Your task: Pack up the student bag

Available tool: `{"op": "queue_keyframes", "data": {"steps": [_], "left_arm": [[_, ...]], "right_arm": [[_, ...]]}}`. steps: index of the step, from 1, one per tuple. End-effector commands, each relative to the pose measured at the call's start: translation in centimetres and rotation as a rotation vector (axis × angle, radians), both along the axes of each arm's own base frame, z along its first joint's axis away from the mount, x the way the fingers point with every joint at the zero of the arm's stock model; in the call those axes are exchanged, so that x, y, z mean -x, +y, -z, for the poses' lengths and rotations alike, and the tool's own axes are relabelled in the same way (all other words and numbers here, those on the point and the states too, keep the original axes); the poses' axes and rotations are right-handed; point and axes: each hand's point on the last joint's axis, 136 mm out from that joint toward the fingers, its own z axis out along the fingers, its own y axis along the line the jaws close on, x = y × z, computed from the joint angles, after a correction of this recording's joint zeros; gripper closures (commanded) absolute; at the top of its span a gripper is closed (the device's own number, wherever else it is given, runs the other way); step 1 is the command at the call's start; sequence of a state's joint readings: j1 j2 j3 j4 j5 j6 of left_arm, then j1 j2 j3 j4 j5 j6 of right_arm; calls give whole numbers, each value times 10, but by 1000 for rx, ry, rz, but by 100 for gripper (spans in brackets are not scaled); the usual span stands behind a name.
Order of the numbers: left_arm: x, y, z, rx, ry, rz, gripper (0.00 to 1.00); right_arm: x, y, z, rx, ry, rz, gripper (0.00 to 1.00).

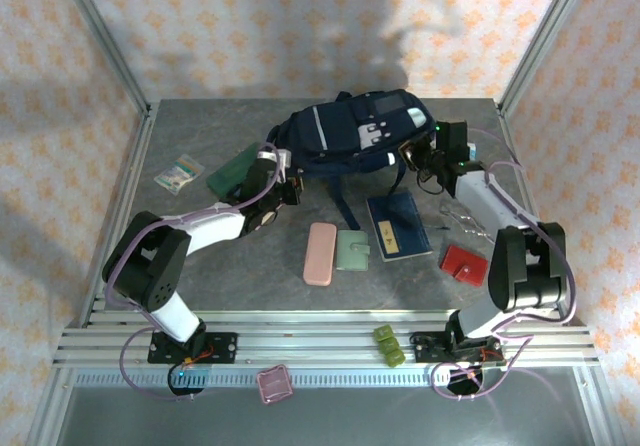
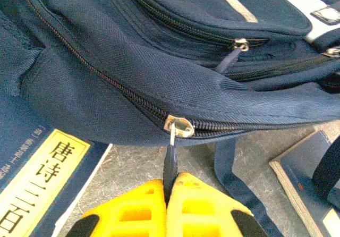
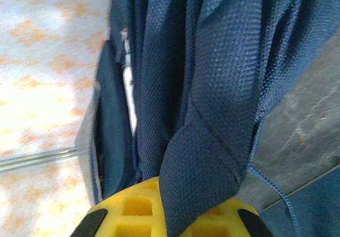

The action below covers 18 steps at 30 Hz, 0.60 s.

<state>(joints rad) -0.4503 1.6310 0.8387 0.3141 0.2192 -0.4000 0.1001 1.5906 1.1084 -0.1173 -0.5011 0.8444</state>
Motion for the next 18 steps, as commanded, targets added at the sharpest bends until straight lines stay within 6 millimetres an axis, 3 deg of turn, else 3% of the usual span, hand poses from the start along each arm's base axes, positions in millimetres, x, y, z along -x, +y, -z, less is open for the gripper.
{"op": "queue_keyframes", "data": {"steps": [1,2,4,7,10,13,18], "left_arm": [[4,-18,-13,-50,-27,36,100],[5,-28,-14,-49,-25,58,100],[5,-46,-21,-28,-36,84,100],[5,-72,-28,5,-40,117,100],[7,-91,-28,-18,-36,154,100],[9,-98,-20,-27,-19,174,100],[17,-101,-8,-19,19,201,100]], "right_arm": [[-35,-35,-6,114,-52,89,100],[-40,-38,2,136,-24,92,90],[-43,-39,13,156,31,89,61],[-29,-36,22,156,75,74,25],[0,-31,21,141,78,46,24],[34,-19,16,103,53,19,27],[75,20,29,16,80,-90,32]]}}
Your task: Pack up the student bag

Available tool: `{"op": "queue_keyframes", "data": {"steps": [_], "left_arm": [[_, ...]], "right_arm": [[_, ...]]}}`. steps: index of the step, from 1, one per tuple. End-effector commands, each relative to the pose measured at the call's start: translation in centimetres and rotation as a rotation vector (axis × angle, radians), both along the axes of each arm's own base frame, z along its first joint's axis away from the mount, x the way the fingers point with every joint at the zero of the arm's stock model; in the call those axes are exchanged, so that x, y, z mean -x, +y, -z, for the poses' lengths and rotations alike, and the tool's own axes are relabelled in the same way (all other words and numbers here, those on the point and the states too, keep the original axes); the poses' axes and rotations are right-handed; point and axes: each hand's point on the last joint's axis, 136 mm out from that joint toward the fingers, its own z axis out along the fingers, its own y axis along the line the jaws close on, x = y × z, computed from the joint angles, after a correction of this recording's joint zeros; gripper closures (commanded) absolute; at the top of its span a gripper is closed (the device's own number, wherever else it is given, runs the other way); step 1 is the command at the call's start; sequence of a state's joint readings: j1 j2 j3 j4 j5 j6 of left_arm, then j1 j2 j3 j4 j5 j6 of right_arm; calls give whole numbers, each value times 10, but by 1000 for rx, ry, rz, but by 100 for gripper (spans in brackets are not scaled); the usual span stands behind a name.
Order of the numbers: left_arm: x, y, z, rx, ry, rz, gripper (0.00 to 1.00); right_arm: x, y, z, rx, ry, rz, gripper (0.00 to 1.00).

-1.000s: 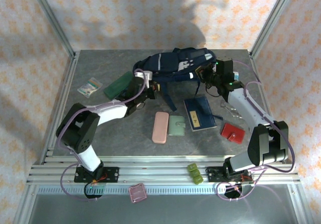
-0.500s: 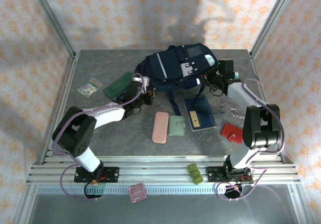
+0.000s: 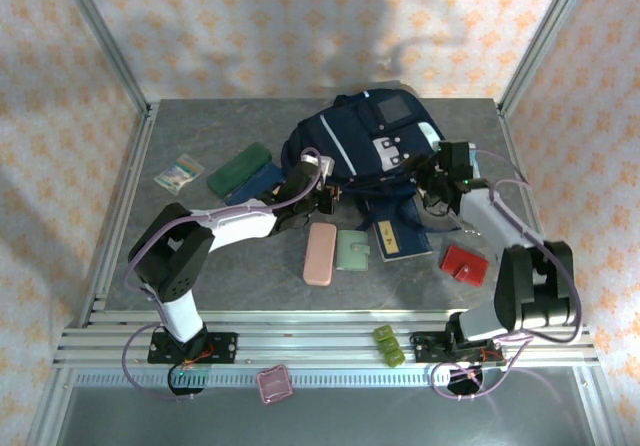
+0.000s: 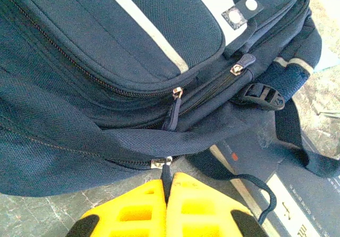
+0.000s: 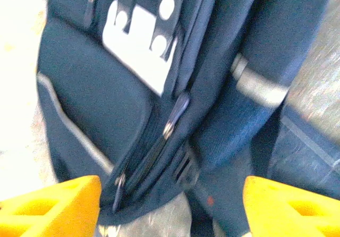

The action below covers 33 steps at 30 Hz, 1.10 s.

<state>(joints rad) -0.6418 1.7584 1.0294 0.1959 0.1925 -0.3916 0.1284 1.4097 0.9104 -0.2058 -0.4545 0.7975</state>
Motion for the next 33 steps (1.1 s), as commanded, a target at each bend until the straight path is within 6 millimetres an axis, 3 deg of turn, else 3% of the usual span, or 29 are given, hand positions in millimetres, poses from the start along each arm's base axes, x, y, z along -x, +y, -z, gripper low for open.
{"op": "queue_keyframes", "data": {"steps": [1,6,11,15,20,23,25,29,31,33], "left_arm": [[2,-9,-7,28,-2,26,100],[16,-6,3,54,20,28,100],[22,-7,5,51,24,27,100],[24,-11,3,59,18,37,100],[28,-17,5,67,25,56,100],[30,-17,6,71,26,58,100],[32,-16,7,69,29,57,100],[31,-15,11,54,46,52,100],[29,-17,13,53,57,61,82],[28,-19,11,66,66,71,71]], "right_arm": [[15,33,6,-72,9,-89,32],[21,69,29,-217,41,-143,31],[0,94,39,-326,47,-166,32],[-16,103,54,-347,91,-151,37],[-31,102,72,-329,122,-96,50],[-37,103,79,-323,131,-94,79],[-38,104,78,-321,130,-102,97],[-38,105,59,-324,85,-117,100],[-35,105,49,-329,71,-126,100],[-32,107,39,-345,56,-137,100]]}}
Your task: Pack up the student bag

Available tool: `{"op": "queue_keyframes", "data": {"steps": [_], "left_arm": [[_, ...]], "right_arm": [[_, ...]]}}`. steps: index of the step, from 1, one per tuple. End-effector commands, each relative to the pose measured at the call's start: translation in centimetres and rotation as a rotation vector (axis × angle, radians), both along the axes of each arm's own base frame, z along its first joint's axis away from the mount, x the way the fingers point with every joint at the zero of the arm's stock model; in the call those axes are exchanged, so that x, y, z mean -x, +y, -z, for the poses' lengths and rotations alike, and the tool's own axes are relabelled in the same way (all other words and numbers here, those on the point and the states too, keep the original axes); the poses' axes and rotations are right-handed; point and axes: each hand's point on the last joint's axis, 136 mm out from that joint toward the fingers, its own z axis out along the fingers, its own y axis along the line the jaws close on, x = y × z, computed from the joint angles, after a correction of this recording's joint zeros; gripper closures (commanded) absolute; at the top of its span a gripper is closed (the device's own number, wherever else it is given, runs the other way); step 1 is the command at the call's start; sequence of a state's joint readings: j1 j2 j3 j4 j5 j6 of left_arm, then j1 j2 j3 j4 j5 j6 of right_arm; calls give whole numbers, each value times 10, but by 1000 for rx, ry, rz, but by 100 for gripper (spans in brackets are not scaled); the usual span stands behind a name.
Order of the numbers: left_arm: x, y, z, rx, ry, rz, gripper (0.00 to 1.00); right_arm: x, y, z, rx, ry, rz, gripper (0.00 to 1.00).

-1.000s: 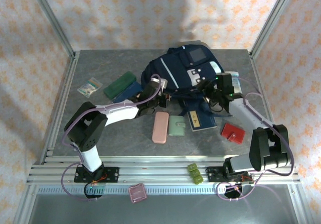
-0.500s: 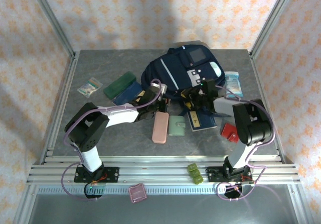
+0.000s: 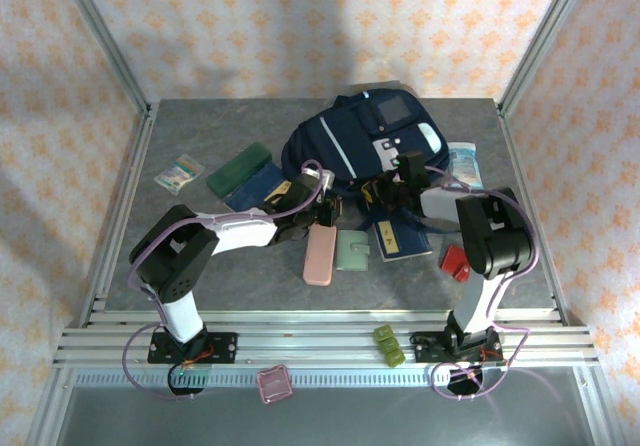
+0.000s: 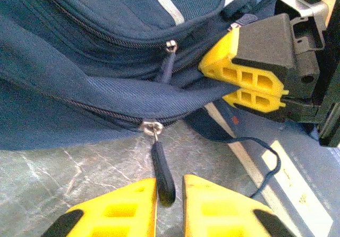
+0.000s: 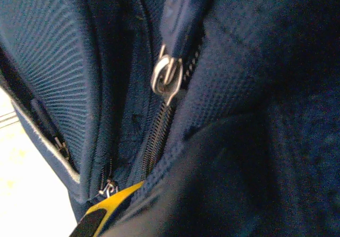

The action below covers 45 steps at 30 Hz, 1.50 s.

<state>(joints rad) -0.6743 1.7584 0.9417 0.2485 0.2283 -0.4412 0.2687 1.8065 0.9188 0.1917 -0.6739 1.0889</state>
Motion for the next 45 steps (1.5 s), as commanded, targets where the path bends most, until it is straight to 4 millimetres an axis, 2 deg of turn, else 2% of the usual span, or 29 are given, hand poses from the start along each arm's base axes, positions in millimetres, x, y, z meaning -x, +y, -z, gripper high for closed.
{"op": "queue_keyframes", "data": {"steps": [1,5,10,14,18,24,27,30,35,37,42,43,45], "left_arm": [[0,-12,-17,53,-1,37,66],[-6,-6,-28,95,-19,23,56],[-10,0,-45,124,-73,15,49],[-17,-2,-60,154,-119,11,47],[-27,-7,-67,144,-138,10,47],[-43,-7,-58,83,-139,-20,49],[-49,-9,-53,65,-137,-29,56],[-51,-8,-45,51,-121,-43,51],[-46,2,-38,28,-119,-68,49],[-45,5,-35,20,-120,-74,55],[-50,4,-28,-2,-111,-80,83],[-51,4,-26,-7,-111,-82,81],[-52,4,-24,-15,-115,-81,67]], "right_arm": [[-6,7,-48,-41,-122,-21,100],[-3,8,-76,-54,-172,-21,100],[-4,10,-106,-64,-220,-30,100],[-6,14,-118,-66,-238,-40,100],[-6,20,-119,-67,-236,-50,100],[-7,25,-126,-81,-249,-59,100],[-7,26,-132,-89,-259,-61,100],[-8,28,-138,-94,-269,-68,100],[-10,28,-142,-94,-278,-73,100],[-11,29,-143,-95,-280,-72,100],[-11,30,-145,-106,-285,-75,100],[-11,29,-146,-107,-286,-73,100],[-11,30,-148,-110,-291,-74,100]]}}
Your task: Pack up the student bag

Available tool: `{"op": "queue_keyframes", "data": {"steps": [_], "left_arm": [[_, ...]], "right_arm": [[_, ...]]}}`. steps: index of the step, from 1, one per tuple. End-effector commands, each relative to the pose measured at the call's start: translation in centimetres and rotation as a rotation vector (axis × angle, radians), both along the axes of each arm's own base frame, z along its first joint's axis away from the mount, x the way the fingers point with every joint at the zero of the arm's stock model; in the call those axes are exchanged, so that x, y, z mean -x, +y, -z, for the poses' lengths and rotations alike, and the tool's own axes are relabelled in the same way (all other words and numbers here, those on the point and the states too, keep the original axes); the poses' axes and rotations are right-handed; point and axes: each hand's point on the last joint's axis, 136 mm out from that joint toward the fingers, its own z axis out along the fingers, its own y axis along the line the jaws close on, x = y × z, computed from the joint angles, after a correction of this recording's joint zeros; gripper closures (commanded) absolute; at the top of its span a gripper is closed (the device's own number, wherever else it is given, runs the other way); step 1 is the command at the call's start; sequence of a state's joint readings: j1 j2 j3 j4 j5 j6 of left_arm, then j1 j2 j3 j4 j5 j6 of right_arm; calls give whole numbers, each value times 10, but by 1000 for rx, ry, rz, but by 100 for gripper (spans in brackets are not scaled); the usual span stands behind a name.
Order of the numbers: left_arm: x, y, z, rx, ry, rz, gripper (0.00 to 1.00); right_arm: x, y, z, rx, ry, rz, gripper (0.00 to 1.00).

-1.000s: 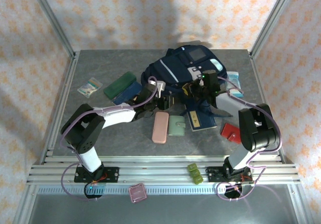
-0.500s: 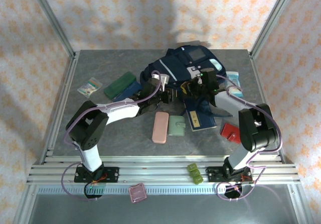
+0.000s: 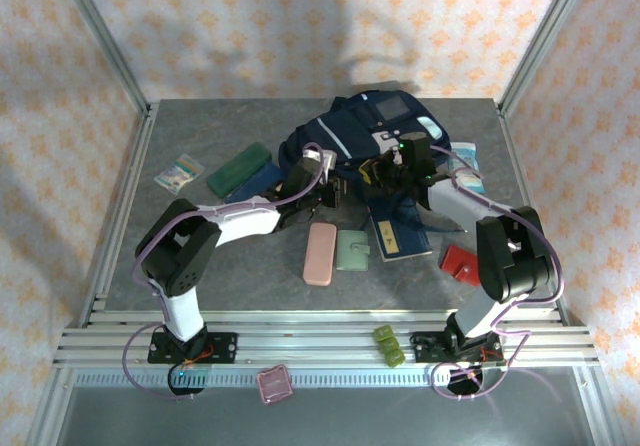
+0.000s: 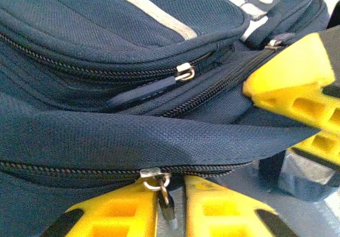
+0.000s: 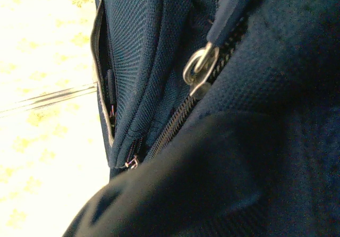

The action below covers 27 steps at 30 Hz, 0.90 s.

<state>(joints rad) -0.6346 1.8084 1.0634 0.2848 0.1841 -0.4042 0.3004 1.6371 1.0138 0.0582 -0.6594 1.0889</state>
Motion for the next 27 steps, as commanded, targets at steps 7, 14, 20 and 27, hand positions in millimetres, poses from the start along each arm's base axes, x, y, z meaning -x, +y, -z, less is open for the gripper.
{"op": "queue_keyframes", "data": {"steps": [7,14,20,27], "left_arm": [[-13,7,13,-37,-9,-60,66],[-16,11,13,-61,-29,-71,100],[-11,35,12,-114,-39,-149,100],[6,103,28,-219,14,-302,100]], "right_arm": [[-6,16,-69,-88,-177,-58,100],[-4,16,-72,-92,-183,-59,100],[-3,12,-62,-54,-173,-56,100],[-6,-14,-42,-5,-145,-7,100]]}}
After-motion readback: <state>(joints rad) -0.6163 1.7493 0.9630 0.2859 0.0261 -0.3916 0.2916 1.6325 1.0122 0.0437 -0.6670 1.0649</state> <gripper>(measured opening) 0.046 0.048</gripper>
